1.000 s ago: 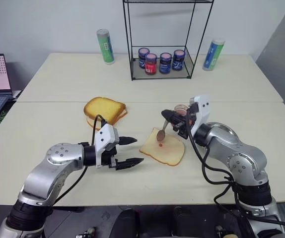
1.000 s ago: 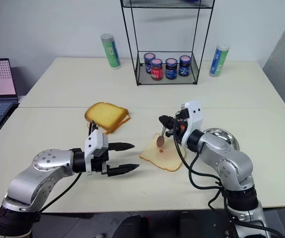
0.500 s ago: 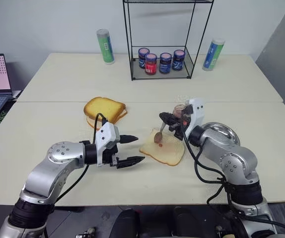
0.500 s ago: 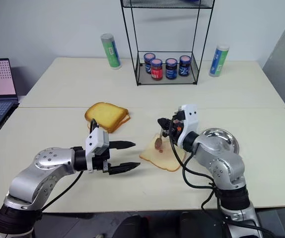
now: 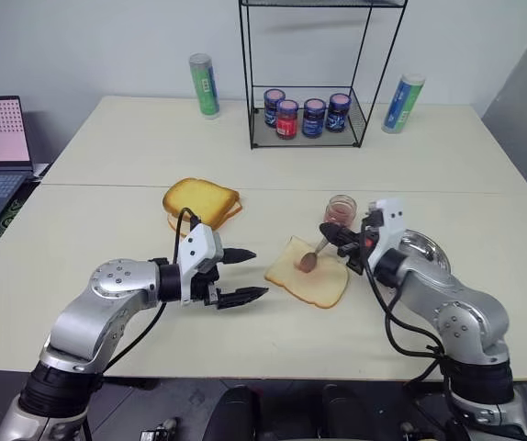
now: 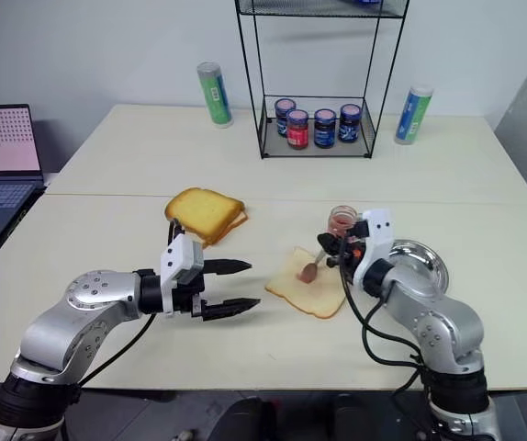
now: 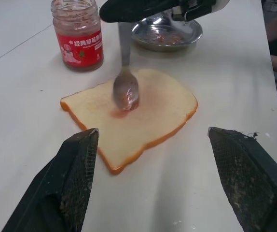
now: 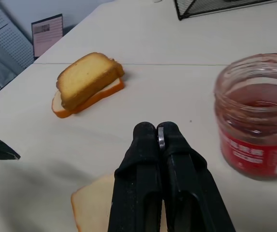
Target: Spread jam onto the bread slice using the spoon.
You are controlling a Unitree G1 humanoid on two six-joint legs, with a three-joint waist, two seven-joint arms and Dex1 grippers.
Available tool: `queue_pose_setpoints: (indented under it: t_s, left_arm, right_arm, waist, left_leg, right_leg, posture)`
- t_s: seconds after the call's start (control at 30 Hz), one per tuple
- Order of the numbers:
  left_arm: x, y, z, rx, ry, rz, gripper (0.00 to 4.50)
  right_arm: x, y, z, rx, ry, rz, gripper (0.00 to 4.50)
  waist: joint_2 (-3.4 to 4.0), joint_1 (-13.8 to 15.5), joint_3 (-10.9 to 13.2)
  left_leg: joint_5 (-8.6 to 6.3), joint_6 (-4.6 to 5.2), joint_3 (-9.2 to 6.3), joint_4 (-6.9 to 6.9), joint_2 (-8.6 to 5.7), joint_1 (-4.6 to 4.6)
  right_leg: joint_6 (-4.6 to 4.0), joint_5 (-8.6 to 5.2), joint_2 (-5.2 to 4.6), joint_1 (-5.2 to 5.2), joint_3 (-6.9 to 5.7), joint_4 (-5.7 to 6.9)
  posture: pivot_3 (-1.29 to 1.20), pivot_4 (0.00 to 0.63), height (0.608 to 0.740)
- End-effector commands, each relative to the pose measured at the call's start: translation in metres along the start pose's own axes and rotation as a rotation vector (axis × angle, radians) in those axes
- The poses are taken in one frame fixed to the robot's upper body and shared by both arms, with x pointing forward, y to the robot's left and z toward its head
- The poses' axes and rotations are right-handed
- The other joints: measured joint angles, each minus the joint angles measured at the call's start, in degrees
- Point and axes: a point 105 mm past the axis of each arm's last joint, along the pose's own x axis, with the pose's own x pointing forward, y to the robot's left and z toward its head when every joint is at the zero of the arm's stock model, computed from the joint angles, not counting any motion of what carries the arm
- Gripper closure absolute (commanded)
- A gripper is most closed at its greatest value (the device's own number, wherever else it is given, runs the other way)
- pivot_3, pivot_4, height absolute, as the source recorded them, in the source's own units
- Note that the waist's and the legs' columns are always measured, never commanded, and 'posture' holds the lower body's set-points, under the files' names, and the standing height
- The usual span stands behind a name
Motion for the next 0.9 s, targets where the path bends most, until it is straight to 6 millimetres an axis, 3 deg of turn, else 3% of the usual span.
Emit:
queue_pose_setpoints:
  t_s: [0.03, 0.17, 0.33, 0.47, 0.67, 0.9]
  left_arm:
    - [0.001, 0.001, 0.008, 0.037, -0.021, -0.012, 0.72]
    - [0.002, 0.003, 0.008, 0.041, -0.023, -0.015, 0.72]
    - [0.003, 0.004, 0.009, 0.045, -0.026, -0.014, 0.72]
    - [0.004, 0.003, 0.01, 0.046, -0.031, -0.014, 0.72]
    - [0.002, 0.003, 0.01, 0.046, -0.03, -0.007, 0.72]
    - [0.002, 0.001, 0.01, 0.043, -0.029, -0.005, 0.72]
  right_arm:
    - [-0.014, -0.01, 0.008, 0.01, -0.022, -0.067, 4.43]
    - [-0.019, -0.013, 0.012, 0.085, -0.048, -0.093, 4.43]
    - [-0.016, -0.021, 0.023, 0.457, -0.166, -0.117, 4.43]
    - [-0.005, -0.009, 0.003, 0.665, -0.102, -0.096, 4.43]
    - [0.006, 0.006, -0.013, 0.743, -0.029, -0.08, 4.43]
    - [0.021, -0.001, -0.015, 0.827, -0.051, -0.116, 4.43]
  waist:
    - [0.0, 0.0, 0.0]
    - [0.0, 0.0, 0.0]
    - [-0.03, 0.0, 0.0]
    - [-0.04, -0.4, 0.0]
    - [-0.03, -1.0, 0.0]
    - [-0.03, -1.3, 0.0]
  left_leg:
    - [0.0, 0.0, 0.0, 0.0, 0.0, 0.0]
    - [0.0, 0.0, 0.0, 0.0, 0.0, 0.01]
    - [0.0, 0.0, 0.02, 0.0, 0.0, 0.01]
    - [0.01, -0.01, 0.03, -0.01, 0.04, 0.06]
    - [0.02, -0.01, 0.04, 0.0, 0.04, 0.08]
    - [0.03, 0.0, 0.02, 0.01, 0.04, 0.08]
  right_leg:
    - [0.0, 0.0, 0.0, 0.0, 0.0, 0.01]
    - [0.0, 0.0, 0.0, 0.0, 0.0, 0.02]
    - [0.0, 0.0, 0.0, -0.01, 0.03, 0.05]
    - [-0.04, -0.03, 0.01, -0.05, 0.06, 0.26]
    - [-0.08, -0.06, 0.02, -0.09, 0.07, 0.38]
    - [-0.07, -0.06, 0.04, -0.09, 0.05, 0.38]
  posture:
    - [0.0, 0.15, 0.74]
    - [0.0, 0.15, 0.74]
    - [0.0, 0.15, 0.74]
    - [0.0, 0.15, 0.74]
    - [0.0, 0.15, 0.74]
    - [0.0, 0.15, 0.74]
